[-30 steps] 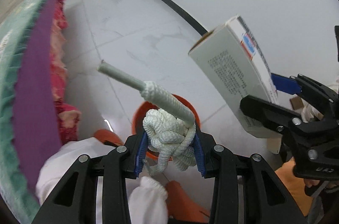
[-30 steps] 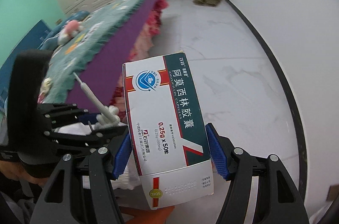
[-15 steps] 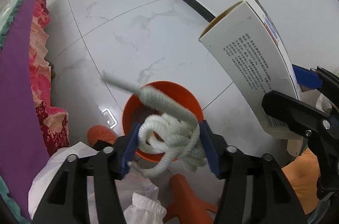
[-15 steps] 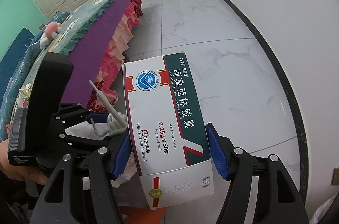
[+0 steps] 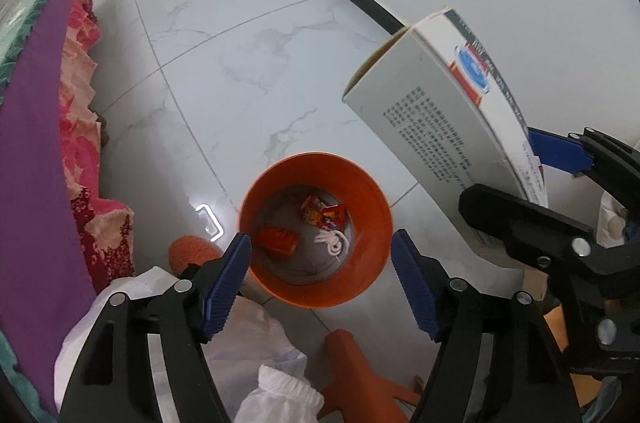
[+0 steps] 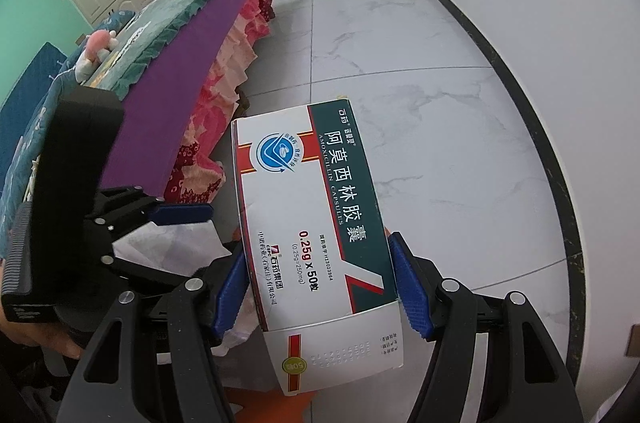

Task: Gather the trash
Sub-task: 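Open the left gripper to drop the white rope into the orange bin, then open the right gripper to drop the medicine box into the orange bin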

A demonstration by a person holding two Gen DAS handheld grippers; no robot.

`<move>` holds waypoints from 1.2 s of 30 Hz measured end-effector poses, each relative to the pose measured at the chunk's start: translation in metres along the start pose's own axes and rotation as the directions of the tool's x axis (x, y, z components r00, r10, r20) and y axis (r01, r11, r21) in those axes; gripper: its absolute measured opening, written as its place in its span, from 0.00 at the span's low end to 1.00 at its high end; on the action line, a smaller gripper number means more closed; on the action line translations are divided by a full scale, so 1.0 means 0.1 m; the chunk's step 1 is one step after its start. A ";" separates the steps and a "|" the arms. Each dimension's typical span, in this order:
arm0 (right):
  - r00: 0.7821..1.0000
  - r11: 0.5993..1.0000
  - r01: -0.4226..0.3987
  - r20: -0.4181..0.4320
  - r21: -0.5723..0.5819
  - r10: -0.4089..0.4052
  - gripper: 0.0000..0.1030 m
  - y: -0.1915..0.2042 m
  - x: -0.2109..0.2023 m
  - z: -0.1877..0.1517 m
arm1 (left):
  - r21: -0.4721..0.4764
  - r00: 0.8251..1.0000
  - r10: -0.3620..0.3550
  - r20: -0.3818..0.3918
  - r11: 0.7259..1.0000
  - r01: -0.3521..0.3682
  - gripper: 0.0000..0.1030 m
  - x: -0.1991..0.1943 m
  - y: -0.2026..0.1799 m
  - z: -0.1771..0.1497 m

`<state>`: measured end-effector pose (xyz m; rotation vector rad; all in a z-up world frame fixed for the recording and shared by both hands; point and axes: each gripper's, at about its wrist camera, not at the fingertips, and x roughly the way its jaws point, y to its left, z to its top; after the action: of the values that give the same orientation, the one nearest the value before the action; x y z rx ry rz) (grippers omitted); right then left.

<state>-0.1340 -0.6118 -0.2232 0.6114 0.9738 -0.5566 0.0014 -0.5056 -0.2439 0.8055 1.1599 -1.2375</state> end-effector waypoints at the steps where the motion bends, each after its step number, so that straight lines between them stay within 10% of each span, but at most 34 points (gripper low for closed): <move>1: 1.000 1.000 -0.001 -0.003 -0.001 0.001 0.64 0.01 0.02 0.00 | 0.003 1.000 0.009 0.001 1.000 -0.009 0.71 0.00 0.01 -0.01; 21: 0.994 0.996 0.072 -0.073 -0.050 -0.075 0.67 0.22 0.58 0.10 | -0.111 0.997 0.067 -0.026 0.991 -0.070 0.71 -0.03 0.44 -0.18; 36: 1.000 0.998 0.030 0.006 -0.058 -0.030 0.67 0.46 0.10 0.17 | -0.116 0.996 0.073 0.056 0.991 -0.067 0.71 -0.38 0.44 -0.25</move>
<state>-0.0887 -0.5928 -0.2148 0.5445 0.9919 -0.5544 0.0409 -0.4625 -0.2198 0.7135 1.1339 -1.1201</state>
